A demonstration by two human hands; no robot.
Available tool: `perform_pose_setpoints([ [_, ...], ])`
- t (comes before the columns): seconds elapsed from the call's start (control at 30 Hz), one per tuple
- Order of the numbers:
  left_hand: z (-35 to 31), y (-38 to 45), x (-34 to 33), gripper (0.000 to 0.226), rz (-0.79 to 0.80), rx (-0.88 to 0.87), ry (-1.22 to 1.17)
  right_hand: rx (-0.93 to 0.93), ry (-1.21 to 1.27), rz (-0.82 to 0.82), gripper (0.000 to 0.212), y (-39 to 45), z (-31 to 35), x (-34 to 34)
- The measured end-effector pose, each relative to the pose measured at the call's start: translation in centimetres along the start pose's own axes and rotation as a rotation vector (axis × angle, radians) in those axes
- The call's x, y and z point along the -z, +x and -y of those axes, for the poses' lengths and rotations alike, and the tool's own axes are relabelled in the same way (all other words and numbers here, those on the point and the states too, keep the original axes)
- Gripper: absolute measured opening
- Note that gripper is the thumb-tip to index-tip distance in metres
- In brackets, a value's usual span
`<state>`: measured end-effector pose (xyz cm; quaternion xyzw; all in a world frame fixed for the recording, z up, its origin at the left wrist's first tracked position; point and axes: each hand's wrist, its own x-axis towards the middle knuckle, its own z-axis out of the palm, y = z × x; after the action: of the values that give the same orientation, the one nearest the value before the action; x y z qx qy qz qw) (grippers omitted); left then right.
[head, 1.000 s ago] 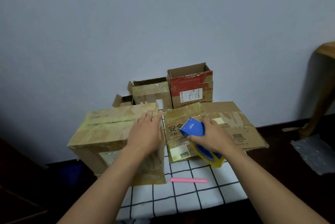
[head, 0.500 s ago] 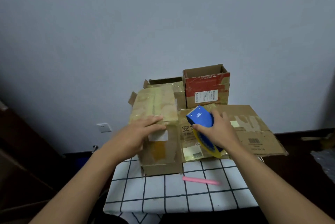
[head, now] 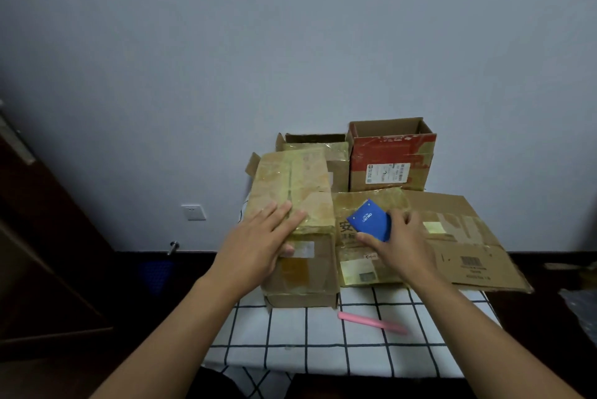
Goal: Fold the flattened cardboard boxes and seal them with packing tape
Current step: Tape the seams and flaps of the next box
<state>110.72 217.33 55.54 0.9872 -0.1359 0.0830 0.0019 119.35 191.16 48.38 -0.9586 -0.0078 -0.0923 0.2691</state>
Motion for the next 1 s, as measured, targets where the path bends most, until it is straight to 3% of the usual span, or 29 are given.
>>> perform_pose_setpoints([
  [0.07, 0.3, -0.4, -0.1, 0.060, 0.000, 0.015, 0.021, 0.090, -0.164, -0.044, 0.057, 0.4, 0.2, -0.9],
  [0.17, 0.4, -1.0, -0.6, 0.066, -0.008, -0.038, 0.053, 0.162, -0.351, 0.054, 0.041, 0.9, -0.3, -3.5],
  [0.4, 0.8, -1.1, -0.9, 0.082, -0.018, -0.003, -0.032, 0.141, -0.558, 0.345, 0.042, -0.8, -2.4, -7.2],
  [0.47, 0.8, -0.8, -0.8, 0.080, -0.024, 0.002, -0.057, 0.112, -0.458, 0.291, 0.035, 0.0, -0.4, -5.3],
  [0.57, 0.6, -0.5, -0.9, 0.075, 0.006, -0.009, -0.017, 0.165, 0.075, -0.079, 0.032, 0.8, 4.7, -0.1],
  [0.6, 0.4, -0.4, -0.9, 0.073, -0.028, -0.015, -0.003, 0.235, 0.230, -0.131, 0.034, 0.8, 6.9, 1.8],
  [0.67, 0.2, -0.4, -0.7, 0.073, -0.067, -0.030, -0.010, 0.463, 0.254, -0.005, 0.043, 0.6, 10.8, 4.6],
  [0.73, 0.3, -0.4, -0.7, 0.081, -0.057, -0.003, -0.081, 0.617, 0.033, 0.287, 0.051, 0.3, 13.1, 4.9],
  [0.8, 0.5, -0.5, -0.7, 0.090, -0.018, 0.017, -0.039, 0.670, -0.172, 0.473, 0.051, 0.2, 13.4, 3.4],
  [0.87, 0.5, -0.4, -1.0, 0.094, 0.024, 0.018, 0.035, 0.653, -0.239, 0.502, 0.054, 0.1, 13.1, 2.1],
  [1.0, 0.7, -0.5, -0.8, 0.083, 0.073, 0.063, 0.049, 0.713, -0.242, 0.423, 0.061, -0.5, 12.3, 2.2],
])
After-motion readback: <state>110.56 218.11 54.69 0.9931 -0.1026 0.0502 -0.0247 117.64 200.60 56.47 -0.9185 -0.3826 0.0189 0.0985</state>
